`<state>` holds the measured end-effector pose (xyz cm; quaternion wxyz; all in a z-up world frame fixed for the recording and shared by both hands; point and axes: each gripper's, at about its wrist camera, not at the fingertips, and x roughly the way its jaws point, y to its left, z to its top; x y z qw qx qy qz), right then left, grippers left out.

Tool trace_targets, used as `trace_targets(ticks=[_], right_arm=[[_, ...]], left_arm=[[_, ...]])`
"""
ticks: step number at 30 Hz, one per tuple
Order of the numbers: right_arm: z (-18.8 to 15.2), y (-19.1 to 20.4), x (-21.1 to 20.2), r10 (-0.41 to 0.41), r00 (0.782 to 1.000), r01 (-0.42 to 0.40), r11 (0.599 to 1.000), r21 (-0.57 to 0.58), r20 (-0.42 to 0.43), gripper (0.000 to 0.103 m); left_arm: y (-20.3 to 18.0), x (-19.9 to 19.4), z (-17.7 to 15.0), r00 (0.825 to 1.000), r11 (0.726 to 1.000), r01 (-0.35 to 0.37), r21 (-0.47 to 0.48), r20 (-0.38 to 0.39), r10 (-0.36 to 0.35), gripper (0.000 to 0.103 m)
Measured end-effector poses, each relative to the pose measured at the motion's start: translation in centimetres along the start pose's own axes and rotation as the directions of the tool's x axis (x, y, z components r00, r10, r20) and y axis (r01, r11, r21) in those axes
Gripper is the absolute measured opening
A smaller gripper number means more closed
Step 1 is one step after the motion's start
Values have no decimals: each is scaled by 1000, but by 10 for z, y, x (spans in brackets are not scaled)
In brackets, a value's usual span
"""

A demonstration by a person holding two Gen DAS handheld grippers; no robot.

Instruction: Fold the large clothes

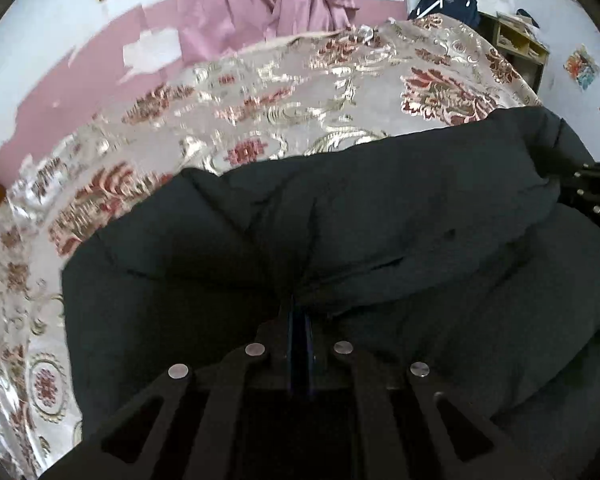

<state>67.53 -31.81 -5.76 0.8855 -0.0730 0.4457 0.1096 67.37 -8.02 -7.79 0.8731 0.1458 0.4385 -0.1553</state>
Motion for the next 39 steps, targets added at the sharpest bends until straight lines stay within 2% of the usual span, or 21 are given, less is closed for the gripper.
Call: trace_targets(ticks=[4, 8, 12, 15, 18, 22, 25, 27, 30, 31, 32, 34, 36, 37, 38, 39], right_arm=[[5, -8, -26, 68, 997, -70, 997, 37, 35, 8], [29, -18, -55, 120, 986, -131, 988, 86, 117, 11], [65, -22, -44, 145, 979, -166, 974, 155, 141, 19], [87, -31, -39, 207, 961, -250, 936, 248, 185, 20], [94, -28, -51, 236, 951, -278, 935, 220, 199, 20], [106, -25, -78, 209, 950, -249, 955, 158, 234, 20], [122, -17, -55, 188, 971, -210, 966, 150, 150, 20], [123, -11, -22, 203, 978, -209, 961, 180, 50, 20], [105, -1, 11, 268, 961, -250, 947, 199, -66, 20], [98, 4, 15, 275, 958, -256, 949, 183, -86, 20], [89, 10, 18, 273, 955, -255, 955, 154, -113, 20], [76, 18, 21, 272, 951, -257, 960, 114, -149, 20], [69, 20, 21, 274, 949, -260, 960, 103, -158, 20], [67, 19, 23, 279, 947, -264, 958, 110, -159, 20], [65, 16, 25, 287, 944, -270, 955, 122, -162, 20], [63, 14, 26, 293, 942, -274, 953, 127, -166, 20]], left_arm=[[8, -12, 2, 999, 1000, 26, 9, 21, -26, 8], [14, -24, 7, 998, 999, 44, 14, 43, -45, 9], [9, -31, 14, 999, 997, 5, 76, 48, -9, 9], [6, -27, 20, 1000, 996, -9, 92, 23, 7, 9], [4, -29, 20, 1000, 992, -6, 124, 30, 2, 9], [11, -40, 17, 998, 993, 44, 113, 36, -48, 9], [22, -51, 20, 995, 994, 99, 43, 18, -100, 12], [34, -66, 25, 986, 986, 163, -25, 27, -162, 18], [45, -87, 35, 970, 970, 230, -82, 105, -221, 40], [48, -93, 39, 962, 965, 246, -95, 145, -231, 55], [49, -99, 46, 955, 964, 244, -106, 200, -220, 62], [45, -97, 58, 949, 965, 242, -102, 232, -213, 62], [34, -80, 74, 956, 964, 242, -108, 199, -217, 61], [27, -68, 80, 961, 964, 243, -109, 166, -223, 54], [22, -57, 83, 962, 962, 253, -104, 137, -238, 40], [13, -42, 85, 960, 958, 274, -86, 89, -267, 36]])
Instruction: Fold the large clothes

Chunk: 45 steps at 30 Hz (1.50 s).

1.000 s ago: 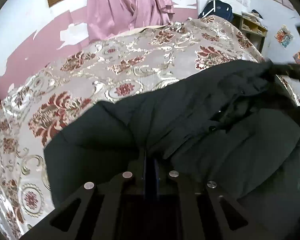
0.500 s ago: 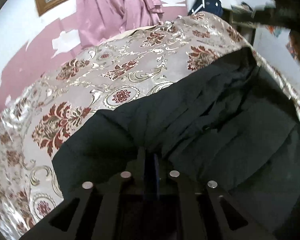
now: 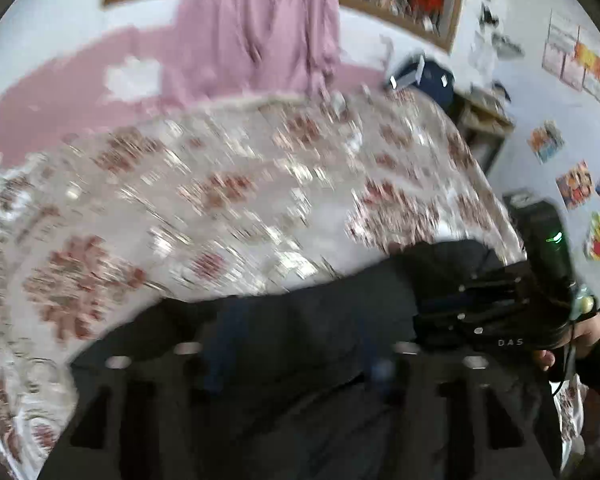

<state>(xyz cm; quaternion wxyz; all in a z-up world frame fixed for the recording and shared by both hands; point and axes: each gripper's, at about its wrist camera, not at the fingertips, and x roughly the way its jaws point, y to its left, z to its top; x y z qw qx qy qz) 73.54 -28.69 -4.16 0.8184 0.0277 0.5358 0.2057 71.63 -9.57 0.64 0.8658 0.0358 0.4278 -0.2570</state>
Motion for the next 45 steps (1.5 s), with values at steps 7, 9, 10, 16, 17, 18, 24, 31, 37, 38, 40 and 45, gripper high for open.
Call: trace_targets(ticks=[7, 9, 10, 16, 17, 18, 24, 31, 37, 38, 40, 45], right_arm=[[-3, -10, 18, 39, 994, -40, 999, -9, -100, 18], [-4, -11, 32, 44, 985, -48, 999, -20, -166, 17], [-4, -11, 37, 42, 983, -47, 998, -28, -181, 17], [-5, -9, 65, -11, 986, 1, 998, -61, -169, 14], [-6, -10, 68, -16, 989, 8, 998, -55, -145, 13], [-6, -10, 69, -19, 992, 14, 999, -47, -124, 13], [-20, -3, 47, -28, 999, 27, 998, -58, -20, 13], [-24, -14, 45, -16, 999, 14, 999, -44, -30, 13], [-32, -4, 27, -63, 998, 64, 996, -68, 23, 15], [-36, -1, 15, -77, 996, 81, 994, -71, 49, 17], [-39, 8, -5, -100, 989, 109, 991, -72, 111, 25], [-56, 24, -69, -127, 957, 137, 990, -21, 259, 52]], left_arm=[[-30, 61, -38, 974, 957, 40, 288, -224, 27, 16], [-34, 68, -41, 969, 945, 42, 323, -245, 41, 16], [-35, 76, -42, 966, 940, 40, 338, -254, 50, 16], [-39, 111, -42, 965, 917, -61, 395, -210, 154, 16], [-39, 114, -44, 966, 915, -83, 396, -192, 171, 16], [-40, 115, -44, 967, 916, -95, 390, -183, 178, 15], [-26, 79, -53, 988, 942, -25, 335, -138, 75, 15], [-28, 92, -60, 984, 939, -64, 338, -137, 116, 14], [-30, 61, -60, 988, 955, -99, 280, -88, 129, 18], [-29, 50, -60, 989, 962, -105, 252, -74, 128, 21], [-28, 30, -60, 990, 972, -124, 201, -42, 135, 25], [-25, -31, -63, 993, 994, -108, 4, 56, 108, 61]])
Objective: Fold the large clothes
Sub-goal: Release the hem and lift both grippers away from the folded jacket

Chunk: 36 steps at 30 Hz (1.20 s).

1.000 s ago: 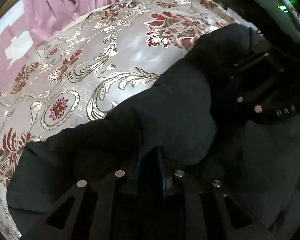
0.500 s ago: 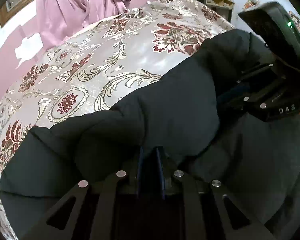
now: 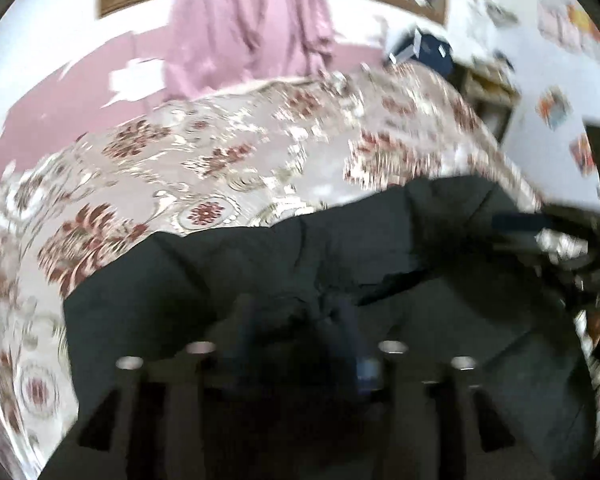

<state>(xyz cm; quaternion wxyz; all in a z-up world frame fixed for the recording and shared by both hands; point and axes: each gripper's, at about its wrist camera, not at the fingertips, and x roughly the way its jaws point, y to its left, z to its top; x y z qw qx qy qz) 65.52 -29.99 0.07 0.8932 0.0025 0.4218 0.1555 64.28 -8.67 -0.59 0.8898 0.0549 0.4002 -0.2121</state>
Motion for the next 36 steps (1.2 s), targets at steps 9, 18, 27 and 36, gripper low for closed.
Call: trace_targets(ticks=[9, 18, 27, 36], right_arm=[[-8, 29, -107, -155, 965, 156, 988, 16, 212, 92], [-28, 74, -200, -171, 916, 169, 985, 36, 363, 99], [-65, 114, -254, -161, 902, 175, 984, 2, 400, 99], [-114, 156, -299, -108, 886, 158, 985, -75, 450, 99]], left_arm=[[-11, -111, -11, 974, 983, -18, -185, 219, 59, 98], [-54, -206, -40, 934, 988, -114, -103, 327, 142, 101], [-77, -285, -76, 900, 983, -147, -115, 397, 181, 102], [-91, -325, -121, 894, 984, -150, -92, 412, 175, 102]])
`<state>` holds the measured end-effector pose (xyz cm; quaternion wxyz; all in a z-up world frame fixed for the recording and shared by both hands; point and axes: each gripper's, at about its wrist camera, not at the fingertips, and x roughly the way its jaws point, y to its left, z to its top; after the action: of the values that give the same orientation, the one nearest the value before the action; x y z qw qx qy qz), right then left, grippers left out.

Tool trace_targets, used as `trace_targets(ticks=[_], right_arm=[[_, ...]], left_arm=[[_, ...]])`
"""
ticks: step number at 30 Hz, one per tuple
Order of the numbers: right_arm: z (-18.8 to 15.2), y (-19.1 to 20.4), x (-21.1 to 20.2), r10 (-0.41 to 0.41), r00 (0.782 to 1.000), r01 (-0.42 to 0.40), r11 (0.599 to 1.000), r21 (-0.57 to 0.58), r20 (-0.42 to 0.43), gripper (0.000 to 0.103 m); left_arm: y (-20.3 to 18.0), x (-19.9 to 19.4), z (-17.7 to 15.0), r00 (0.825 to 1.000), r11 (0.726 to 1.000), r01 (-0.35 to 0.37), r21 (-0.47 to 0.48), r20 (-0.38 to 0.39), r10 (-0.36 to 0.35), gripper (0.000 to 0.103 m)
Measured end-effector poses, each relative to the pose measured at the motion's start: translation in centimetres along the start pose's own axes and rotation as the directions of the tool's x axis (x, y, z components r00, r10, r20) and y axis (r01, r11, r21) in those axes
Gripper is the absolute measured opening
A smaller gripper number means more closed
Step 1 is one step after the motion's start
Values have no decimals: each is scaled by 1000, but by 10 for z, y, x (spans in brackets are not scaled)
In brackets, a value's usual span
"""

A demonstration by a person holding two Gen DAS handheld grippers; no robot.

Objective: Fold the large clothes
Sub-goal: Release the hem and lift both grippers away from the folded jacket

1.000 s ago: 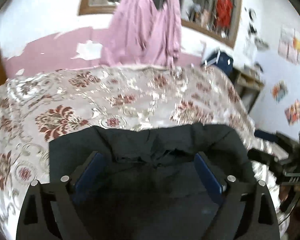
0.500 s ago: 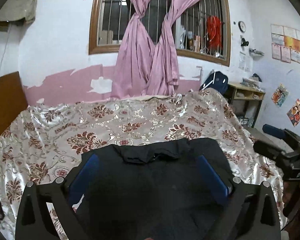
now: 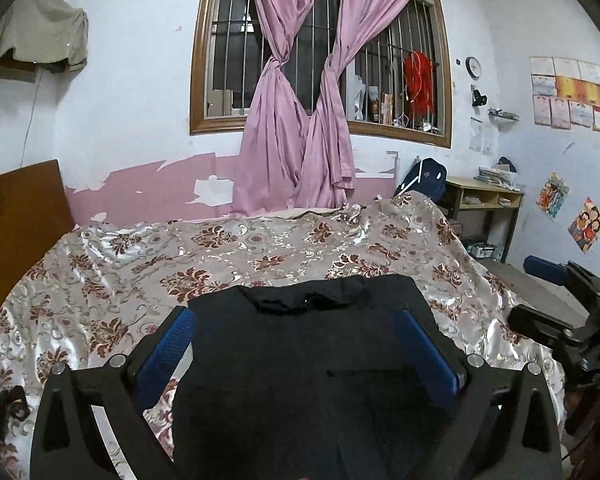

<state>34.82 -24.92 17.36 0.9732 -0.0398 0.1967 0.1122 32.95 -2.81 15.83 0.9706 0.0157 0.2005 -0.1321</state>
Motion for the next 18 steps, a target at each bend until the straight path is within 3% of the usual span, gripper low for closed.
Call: trace_targets(ticks=[9, 13, 18], right_arm=[[-34, 29, -52, -29, 998, 30, 999, -18, 50, 101], [-56, 36, -64, -32, 999, 33, 999, -24, 28, 101], [-93, 42, -77, -46, 998, 43, 997, -58, -41, 101]], left_arm=[[0, -36, -40, 999, 1000, -24, 11, -24, 24, 103], [5, -46, -71, 997, 1000, -30, -5, -72, 30, 103], [4, -64, -117, 993, 997, -59, 55, -100, 64, 103]])
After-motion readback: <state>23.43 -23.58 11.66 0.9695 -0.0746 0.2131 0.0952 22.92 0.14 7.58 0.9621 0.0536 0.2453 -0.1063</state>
